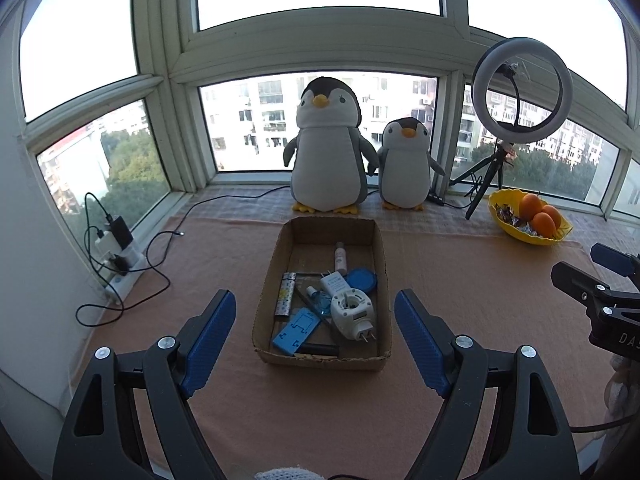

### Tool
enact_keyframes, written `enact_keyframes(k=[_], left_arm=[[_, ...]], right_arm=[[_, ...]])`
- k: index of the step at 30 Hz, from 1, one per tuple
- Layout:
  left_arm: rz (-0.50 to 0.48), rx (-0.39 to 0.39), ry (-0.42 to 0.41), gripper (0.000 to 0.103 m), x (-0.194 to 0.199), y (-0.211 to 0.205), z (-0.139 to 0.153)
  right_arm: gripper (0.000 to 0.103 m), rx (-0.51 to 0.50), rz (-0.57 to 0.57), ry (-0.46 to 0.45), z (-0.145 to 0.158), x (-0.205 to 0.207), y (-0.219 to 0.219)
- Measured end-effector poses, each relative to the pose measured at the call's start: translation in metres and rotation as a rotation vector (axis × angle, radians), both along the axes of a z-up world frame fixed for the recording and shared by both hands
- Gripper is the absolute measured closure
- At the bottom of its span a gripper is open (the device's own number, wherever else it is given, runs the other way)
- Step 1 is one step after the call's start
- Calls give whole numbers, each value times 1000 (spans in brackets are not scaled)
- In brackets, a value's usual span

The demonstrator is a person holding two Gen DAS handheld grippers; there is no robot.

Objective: Organize rigid objects

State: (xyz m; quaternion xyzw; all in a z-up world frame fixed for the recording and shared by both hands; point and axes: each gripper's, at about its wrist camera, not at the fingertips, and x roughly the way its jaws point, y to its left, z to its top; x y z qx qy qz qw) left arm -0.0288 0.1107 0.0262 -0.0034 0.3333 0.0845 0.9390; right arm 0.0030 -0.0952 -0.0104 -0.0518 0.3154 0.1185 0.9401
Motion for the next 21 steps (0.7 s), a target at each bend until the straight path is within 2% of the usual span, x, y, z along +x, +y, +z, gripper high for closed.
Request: enact_keyframes(k=[21], left_arm=[[-6, 1, 3, 21, 2, -1, -1]], right_arm=[[13, -1, 2, 18, -5, 4, 1]])
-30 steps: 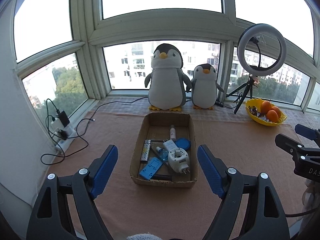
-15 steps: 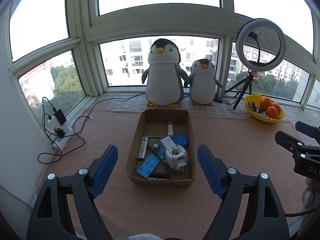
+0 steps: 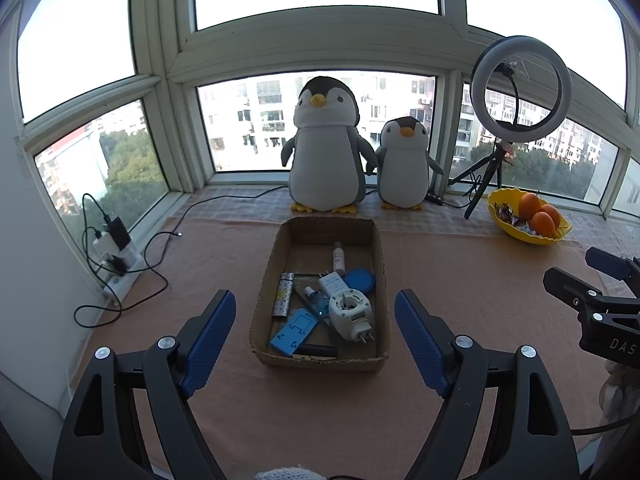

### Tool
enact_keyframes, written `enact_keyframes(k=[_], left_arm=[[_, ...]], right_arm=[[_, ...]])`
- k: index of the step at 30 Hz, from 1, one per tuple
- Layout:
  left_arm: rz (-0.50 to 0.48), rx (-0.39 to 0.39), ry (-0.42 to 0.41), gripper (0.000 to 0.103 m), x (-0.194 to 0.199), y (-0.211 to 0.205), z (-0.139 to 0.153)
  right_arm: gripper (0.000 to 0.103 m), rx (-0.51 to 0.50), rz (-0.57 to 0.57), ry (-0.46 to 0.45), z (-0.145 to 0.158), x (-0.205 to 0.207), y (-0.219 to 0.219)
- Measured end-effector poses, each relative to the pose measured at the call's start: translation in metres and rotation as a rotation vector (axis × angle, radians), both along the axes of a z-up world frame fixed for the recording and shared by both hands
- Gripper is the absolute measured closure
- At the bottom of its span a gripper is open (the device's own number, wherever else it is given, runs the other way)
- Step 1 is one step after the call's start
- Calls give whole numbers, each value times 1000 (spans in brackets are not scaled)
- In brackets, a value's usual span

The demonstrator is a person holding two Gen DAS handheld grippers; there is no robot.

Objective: Organize rigid objects

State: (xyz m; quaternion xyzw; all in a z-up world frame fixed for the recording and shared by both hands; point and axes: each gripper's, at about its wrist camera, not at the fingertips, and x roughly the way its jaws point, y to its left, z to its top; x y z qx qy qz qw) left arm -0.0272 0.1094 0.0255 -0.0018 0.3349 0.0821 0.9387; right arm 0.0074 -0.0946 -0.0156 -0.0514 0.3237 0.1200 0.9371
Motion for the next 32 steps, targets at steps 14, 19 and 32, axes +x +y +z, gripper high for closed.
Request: enact_keyframes(k=[14, 19, 32], left_arm=[[3, -7, 6, 21, 0, 1, 0], [3, -8, 7, 21, 0, 1, 0], [-3, 5, -1, 21, 3, -1, -3]], right_arm=[[13, -7, 4, 13, -5, 1, 2], [13, -5, 2, 20, -5, 3, 2], [13, -11, -2, 35, -12, 7, -3]])
